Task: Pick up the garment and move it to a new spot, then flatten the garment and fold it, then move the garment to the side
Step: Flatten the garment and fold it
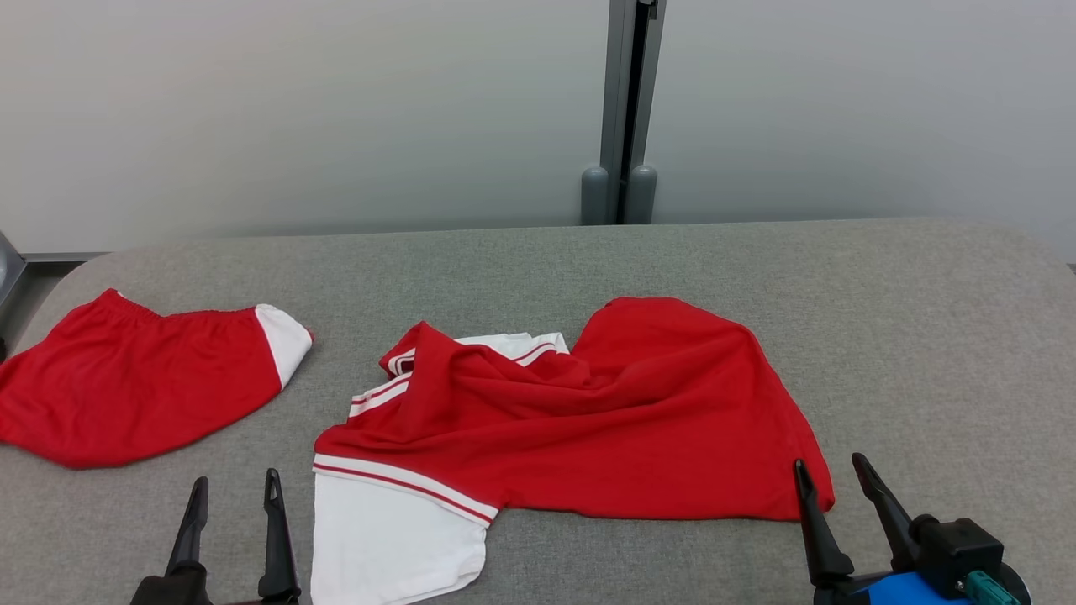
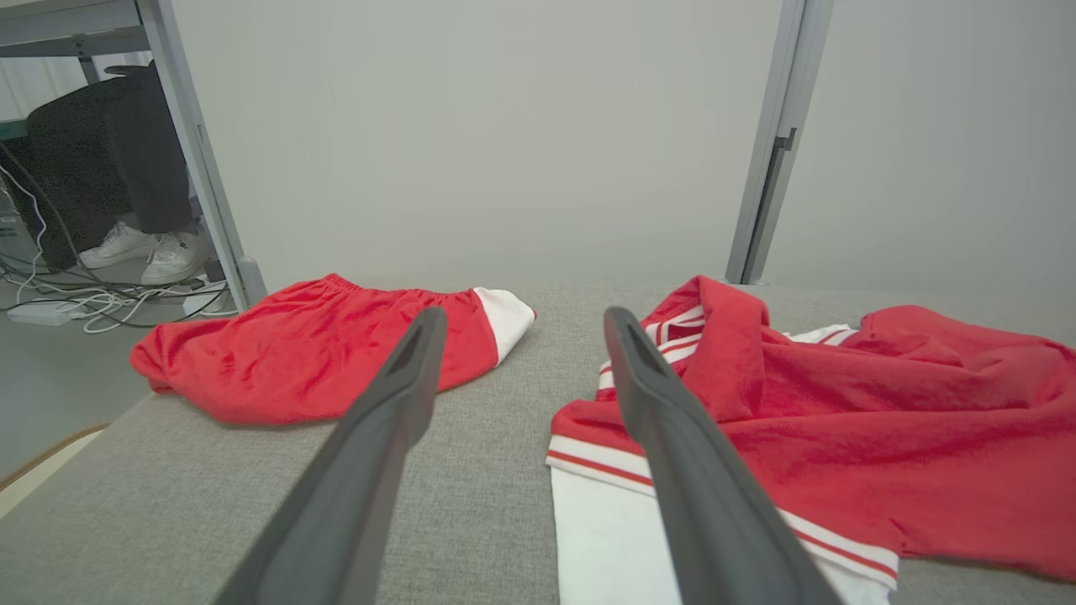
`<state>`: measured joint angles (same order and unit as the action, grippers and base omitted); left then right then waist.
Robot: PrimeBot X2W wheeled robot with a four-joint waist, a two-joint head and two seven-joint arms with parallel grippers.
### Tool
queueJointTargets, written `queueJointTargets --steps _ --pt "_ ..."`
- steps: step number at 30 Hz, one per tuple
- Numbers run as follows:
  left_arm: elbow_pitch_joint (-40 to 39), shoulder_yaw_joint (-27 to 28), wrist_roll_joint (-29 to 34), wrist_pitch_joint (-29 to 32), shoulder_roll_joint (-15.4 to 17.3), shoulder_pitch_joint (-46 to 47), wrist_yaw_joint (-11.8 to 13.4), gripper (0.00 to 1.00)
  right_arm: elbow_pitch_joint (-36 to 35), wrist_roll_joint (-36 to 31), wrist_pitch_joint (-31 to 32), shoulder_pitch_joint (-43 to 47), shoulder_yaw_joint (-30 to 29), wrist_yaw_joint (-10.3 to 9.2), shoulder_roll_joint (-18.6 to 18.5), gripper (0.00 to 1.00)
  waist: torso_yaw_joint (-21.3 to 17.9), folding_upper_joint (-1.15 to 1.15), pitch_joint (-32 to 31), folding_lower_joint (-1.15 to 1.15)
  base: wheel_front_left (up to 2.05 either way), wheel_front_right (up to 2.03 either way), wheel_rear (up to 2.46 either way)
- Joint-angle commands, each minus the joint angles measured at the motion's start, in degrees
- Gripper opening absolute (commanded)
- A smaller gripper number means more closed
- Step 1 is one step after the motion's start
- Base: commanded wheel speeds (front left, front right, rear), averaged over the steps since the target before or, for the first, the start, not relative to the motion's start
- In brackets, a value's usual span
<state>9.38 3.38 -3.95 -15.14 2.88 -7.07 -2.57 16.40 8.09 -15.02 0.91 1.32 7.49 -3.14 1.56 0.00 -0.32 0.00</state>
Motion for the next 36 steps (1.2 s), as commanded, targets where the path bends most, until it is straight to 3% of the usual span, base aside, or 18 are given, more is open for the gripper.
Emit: queueJointTargets --steps 1,10,17,28,36 --pt "0.2 0.1 0.4 0.0 0.0 -0.3 0.0 1.00 0.2 -0.5 -0.2 0.5 -0.2 0.01 0.2 1.00 0.0 0.00 0.0 0.00 0.00 0.00 0.00" --pt "0.6 0.6 0.8 0.0 0.0 0.1 0.0 1.00 1.3 -0.8 -0.2 0.2 -0.3 0.01 0.2 1.00 0.1 0.00 0.0 0.00 0.00 0.00 0.00" --pt "2.9 -0.5 0.6 0.0 0.0 0.9 -0.7 1.00 7.7 -1.5 -0.2 -3.5 -0.3 0.01 -0.4 1.00 -0.8 0.00 0.9 0.00 0.00 0.00 0.00" --pt "14.2 -4.3 -1.1 0.0 0.0 2.6 -0.6 1.00 20.5 -1.1 -0.2 -9.7 -3.0 0.01 -1.7 1.00 -0.8 0.00 3.4 0.00 0.00 0.00 0.00" --pt "21.1 -5.4 -2.7 0.0 0.0 3.0 -0.8 1.00 25.8 -0.2 -0.2 -11.8 -3.7 0.01 -1.3 1.00 -0.4 0.00 4.5 0.00 0.00 0.00 0.00"
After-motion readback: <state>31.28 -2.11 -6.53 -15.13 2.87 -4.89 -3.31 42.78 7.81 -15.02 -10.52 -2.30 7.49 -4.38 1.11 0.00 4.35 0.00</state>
